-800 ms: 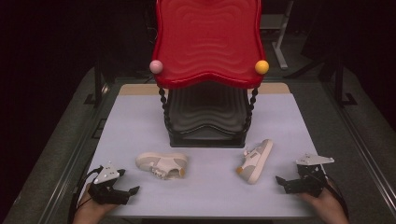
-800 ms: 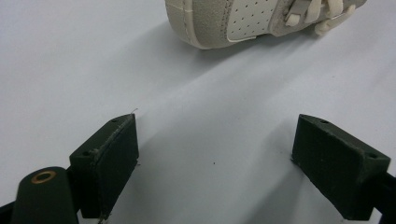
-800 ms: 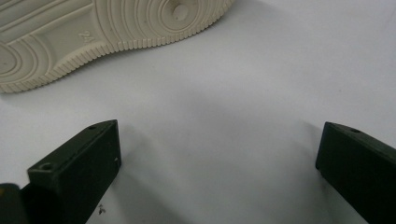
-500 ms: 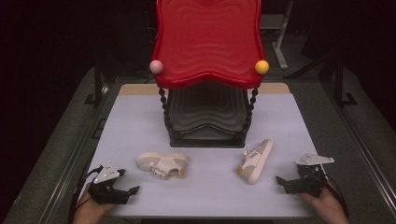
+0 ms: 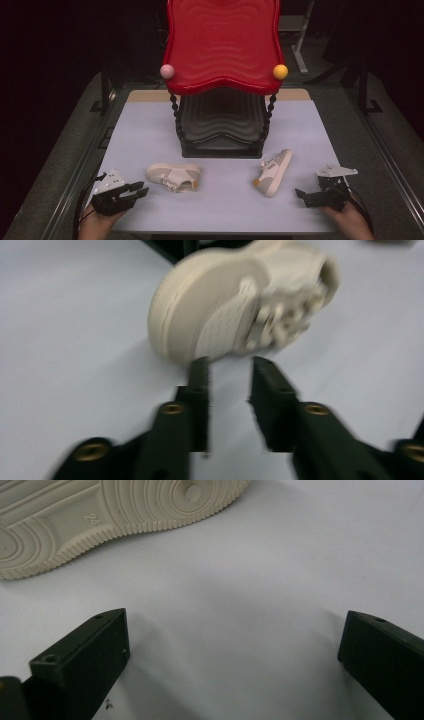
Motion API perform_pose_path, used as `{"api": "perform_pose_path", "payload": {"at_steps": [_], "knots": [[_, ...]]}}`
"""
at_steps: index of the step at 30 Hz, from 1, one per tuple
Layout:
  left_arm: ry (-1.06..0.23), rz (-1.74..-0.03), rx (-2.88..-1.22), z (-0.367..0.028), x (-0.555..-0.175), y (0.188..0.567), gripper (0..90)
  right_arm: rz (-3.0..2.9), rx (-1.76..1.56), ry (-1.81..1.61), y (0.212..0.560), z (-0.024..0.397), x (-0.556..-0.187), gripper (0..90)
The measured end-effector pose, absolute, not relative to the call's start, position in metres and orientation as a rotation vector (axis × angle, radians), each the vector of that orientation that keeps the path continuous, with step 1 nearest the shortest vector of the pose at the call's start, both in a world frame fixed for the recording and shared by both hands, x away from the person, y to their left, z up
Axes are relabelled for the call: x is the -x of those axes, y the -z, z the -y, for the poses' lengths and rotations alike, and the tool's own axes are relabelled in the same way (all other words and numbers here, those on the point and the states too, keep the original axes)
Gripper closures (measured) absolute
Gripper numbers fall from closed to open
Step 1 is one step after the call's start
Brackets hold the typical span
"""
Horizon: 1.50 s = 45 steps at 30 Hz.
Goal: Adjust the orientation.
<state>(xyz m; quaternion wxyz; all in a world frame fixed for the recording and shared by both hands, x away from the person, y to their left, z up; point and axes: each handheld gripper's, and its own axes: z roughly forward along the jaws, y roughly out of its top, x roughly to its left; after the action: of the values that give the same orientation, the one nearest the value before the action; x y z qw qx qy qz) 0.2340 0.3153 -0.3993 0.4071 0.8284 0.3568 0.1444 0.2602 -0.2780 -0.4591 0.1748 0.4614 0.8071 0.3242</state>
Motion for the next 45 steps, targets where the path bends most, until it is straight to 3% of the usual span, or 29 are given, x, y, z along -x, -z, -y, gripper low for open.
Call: {"api": "perform_pose_path", "payload": {"at_steps": [2, 3, 20, 45], "knots": [[-0.362, -0.923, -2.077, -0.311, -0.237, 0.393, 89.1, -2.287, -1.309, -0.919, 0.459, 0.278, -0.260, 0.0], [-0.362, -0.923, -2.077, -0.311, -0.237, 0.393, 89.9, -2.288, -1.307, -0.919, 0.459, 0.278, -0.260, 0.0], [-0.393, -0.841, -2.071, -0.282, -0.271, 0.388, 89.9, -2.288, -1.306, -0.919, 0.459, 0.278, -0.260, 0.0], [-0.421, -0.868, -2.040, -0.284, -0.334, 0.400, 90.0, -2.286, -1.307, -0.921, 0.459, 0.278, -0.260, 0.0]]}}
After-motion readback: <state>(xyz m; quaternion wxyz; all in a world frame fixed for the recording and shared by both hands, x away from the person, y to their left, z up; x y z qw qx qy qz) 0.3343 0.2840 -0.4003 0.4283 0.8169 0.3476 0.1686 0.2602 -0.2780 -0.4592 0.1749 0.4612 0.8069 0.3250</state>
